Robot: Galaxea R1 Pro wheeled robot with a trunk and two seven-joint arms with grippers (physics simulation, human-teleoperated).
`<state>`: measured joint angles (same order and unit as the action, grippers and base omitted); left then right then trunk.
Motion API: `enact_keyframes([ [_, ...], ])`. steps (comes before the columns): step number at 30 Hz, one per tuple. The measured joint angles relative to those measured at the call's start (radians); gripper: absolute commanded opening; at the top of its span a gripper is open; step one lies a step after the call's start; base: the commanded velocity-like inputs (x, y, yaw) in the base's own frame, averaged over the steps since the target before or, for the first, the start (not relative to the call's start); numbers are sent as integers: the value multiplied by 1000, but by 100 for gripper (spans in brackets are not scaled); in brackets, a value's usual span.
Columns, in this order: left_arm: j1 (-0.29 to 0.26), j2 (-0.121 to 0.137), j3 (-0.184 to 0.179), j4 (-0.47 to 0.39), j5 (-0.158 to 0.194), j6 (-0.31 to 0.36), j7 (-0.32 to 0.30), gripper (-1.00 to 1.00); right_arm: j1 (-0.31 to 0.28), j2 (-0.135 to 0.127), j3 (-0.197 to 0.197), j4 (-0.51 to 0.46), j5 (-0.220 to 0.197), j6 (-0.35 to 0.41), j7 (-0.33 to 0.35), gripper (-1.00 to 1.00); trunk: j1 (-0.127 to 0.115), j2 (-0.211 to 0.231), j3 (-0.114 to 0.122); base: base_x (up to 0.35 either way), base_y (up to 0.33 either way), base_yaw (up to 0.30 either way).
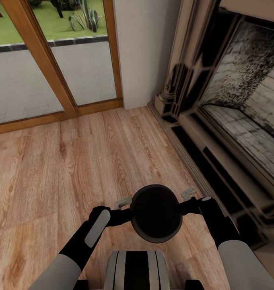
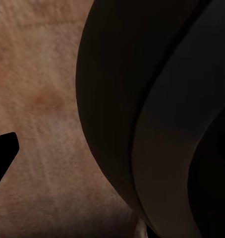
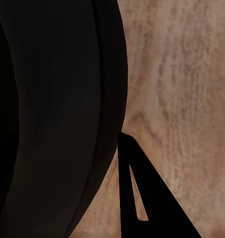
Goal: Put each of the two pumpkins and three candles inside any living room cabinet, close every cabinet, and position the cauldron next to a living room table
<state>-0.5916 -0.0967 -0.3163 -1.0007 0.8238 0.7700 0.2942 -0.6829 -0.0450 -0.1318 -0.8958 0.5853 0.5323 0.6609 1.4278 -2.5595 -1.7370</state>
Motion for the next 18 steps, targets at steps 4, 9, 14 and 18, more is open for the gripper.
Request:
enact_keyframes([
  [4, 0, 0, 0, 0, 0, 0, 0, 100, 0, 0, 0, 0, 0, 0, 0, -100, 0, 0, 0, 0, 0, 0],
  [9, 0, 1, 0, 0, 0, 0, 0, 100, 0, 0, 0, -7, 0, 0, 1, -100, -7, -1, -11, 0, 0, 0],
  [14, 0, 1, 0, 5, 0, -2, 0, 100, 0, 0, 0, -20, 0, 0, 5, -100, -16, -2, -31, 0, 0, 0],
  [18, 0, 1, 0, 10, 6, -4, 1, 100, 0, -3, 0, -35, 0, 1, 14, -100, -22, -3, -46, 0, 0, 0],
])
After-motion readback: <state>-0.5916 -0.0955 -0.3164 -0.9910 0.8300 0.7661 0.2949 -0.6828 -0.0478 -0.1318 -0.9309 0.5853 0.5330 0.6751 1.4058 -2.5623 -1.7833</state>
